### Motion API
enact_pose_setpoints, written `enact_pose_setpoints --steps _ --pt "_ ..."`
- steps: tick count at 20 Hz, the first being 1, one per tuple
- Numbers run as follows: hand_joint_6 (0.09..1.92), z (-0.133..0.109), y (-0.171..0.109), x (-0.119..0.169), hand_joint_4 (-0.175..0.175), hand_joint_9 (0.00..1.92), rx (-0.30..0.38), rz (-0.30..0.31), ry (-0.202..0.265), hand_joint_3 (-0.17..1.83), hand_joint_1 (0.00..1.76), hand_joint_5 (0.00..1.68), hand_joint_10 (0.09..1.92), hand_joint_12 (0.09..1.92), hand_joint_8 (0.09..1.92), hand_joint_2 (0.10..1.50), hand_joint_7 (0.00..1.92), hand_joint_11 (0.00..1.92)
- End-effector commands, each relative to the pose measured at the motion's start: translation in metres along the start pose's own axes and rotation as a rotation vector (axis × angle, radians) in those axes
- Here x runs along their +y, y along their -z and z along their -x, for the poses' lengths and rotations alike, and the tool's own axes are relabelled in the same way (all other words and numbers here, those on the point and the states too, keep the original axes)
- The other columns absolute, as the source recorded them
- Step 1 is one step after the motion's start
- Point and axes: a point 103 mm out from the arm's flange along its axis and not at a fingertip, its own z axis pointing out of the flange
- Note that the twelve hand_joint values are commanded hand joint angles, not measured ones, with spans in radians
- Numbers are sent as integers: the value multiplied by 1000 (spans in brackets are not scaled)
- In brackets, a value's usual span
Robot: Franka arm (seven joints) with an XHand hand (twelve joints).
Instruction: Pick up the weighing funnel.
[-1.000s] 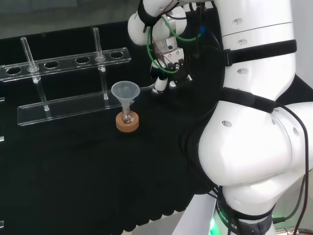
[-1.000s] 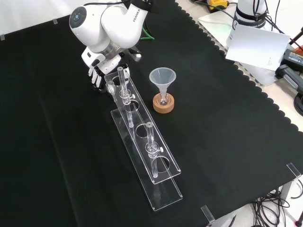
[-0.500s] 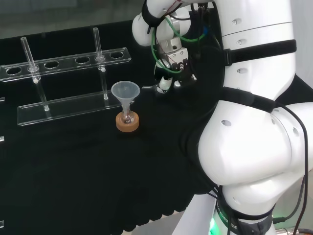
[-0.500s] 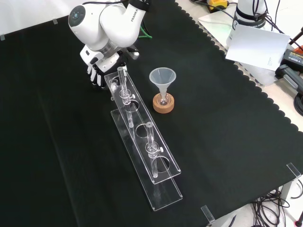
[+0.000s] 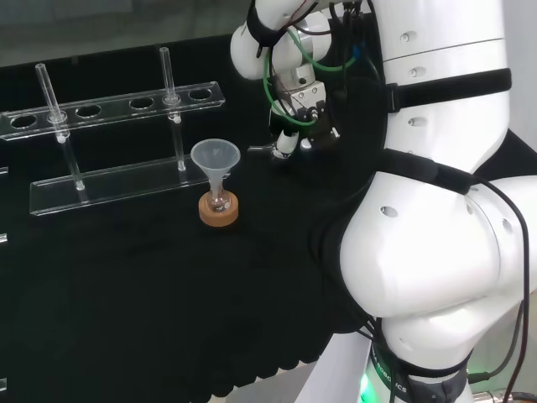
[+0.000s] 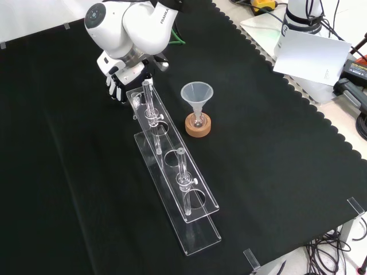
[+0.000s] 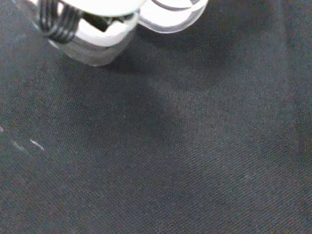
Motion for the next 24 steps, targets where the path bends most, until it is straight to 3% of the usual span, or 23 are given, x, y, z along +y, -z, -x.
enact_pose_setpoints --steps 1,5,10,24 --pt "678 -11 16 -5 175 982 -17 14 -11 621 1123 1259 422 1149 668 678 688 737" --pt "653 2 36 -16 175 991 -2 24 -16 613 1125 1272 415 1145 666 677 689 746" --pt "616 15 68 -41 175 996 -31 13 -40 599 1128 1289 404 1138 664 678 684 754" --pt "611 10 104 -107 175 991 -103 14 -132 591 1128 1290 394 1133 660 682 673 765"
